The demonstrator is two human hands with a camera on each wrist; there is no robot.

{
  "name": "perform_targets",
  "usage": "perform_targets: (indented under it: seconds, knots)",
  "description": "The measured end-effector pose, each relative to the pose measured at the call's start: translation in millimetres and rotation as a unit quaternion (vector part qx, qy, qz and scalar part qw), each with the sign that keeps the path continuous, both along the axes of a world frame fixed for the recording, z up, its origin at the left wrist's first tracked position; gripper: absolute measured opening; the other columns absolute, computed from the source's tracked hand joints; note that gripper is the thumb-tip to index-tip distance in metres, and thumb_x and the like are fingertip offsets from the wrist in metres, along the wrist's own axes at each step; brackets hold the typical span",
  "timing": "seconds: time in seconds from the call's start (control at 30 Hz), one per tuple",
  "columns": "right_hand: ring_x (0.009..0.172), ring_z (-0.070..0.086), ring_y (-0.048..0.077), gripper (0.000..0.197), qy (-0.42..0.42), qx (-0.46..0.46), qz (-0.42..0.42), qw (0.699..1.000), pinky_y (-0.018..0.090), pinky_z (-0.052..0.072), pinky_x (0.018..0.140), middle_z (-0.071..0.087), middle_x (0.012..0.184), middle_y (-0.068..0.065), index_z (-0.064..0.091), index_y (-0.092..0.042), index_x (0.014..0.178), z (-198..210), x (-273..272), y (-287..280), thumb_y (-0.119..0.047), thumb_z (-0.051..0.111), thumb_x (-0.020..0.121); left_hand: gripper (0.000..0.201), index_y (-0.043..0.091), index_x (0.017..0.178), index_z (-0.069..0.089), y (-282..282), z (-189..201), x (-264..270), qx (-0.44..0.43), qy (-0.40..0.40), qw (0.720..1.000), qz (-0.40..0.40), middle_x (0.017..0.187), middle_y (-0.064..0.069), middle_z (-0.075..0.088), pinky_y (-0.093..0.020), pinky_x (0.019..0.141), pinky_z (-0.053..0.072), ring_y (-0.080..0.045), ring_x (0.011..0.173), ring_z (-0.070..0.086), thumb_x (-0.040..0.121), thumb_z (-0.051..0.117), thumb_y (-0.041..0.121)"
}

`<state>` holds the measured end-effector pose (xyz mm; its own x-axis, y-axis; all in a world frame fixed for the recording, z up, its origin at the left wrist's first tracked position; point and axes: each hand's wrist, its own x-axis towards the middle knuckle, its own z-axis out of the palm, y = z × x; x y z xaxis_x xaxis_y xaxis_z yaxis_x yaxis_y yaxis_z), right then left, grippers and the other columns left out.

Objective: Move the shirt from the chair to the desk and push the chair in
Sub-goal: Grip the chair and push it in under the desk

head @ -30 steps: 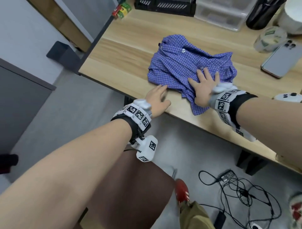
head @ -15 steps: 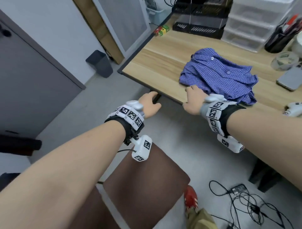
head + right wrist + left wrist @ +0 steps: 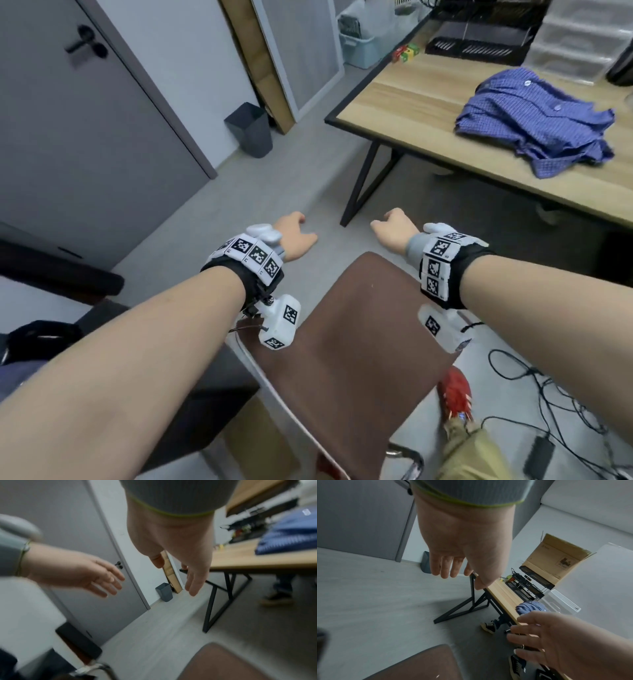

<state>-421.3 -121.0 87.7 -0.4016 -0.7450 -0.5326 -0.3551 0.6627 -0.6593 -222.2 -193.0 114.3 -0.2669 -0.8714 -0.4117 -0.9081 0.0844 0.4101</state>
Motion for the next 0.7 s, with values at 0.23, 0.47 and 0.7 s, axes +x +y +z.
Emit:
perform_targets:
  seconds: [0.23,0.47,0.7]
  knots:
    - [0.073,0.063,0.032,0.02,-0.344,0.036,-0.234,0.909,0.047,0.057,0.078,0.055,0.088,0.019,0.045,-0.003,0.118,-32.5,154.4,45.2,-0.015,0.042,0.103,0.053,0.002,0.141,0.045,48.7,-35.7,130.1,0.071,-0.026,0.996,0.05,0.125,-0.018,0.062,-0.027,0.075,0.042,-0.027,0.096,0.054,0.093,0.058,0.019]
    - [0.111,0.066,0.039,0.027,-0.51,0.072,-0.363,0.777,0.049,0.053,0.082,0.06,0.125,0.025,0.049,0.0,0.109,-64.6,252.3,82.7,-0.022,0.034,0.103,0.021,0.014,0.076,0.053,89.3,-71.9,201.5,0.164,-0.023,0.978,0.131,0.074,-0.008,0.051,-0.036,0.071,0.052,-0.027,0.075,0.051,0.086,0.06,0.031]
    - [0.091,0.058,0.032,0.035,-0.453,0.098,-0.383,0.799,0.044,0.049,0.096,0.072,0.092,0.011,0.059,-0.005,0.108,-90.5,294.7,127.3,-0.019,0.028,0.099,0.029,0.005,0.108,0.059,104.2,-100.3,232.2,0.237,0.03,0.957,0.165,0.09,-0.012,0.061,-0.031,0.071,0.05,-0.025,0.079,0.061,0.091,0.055,0.029]
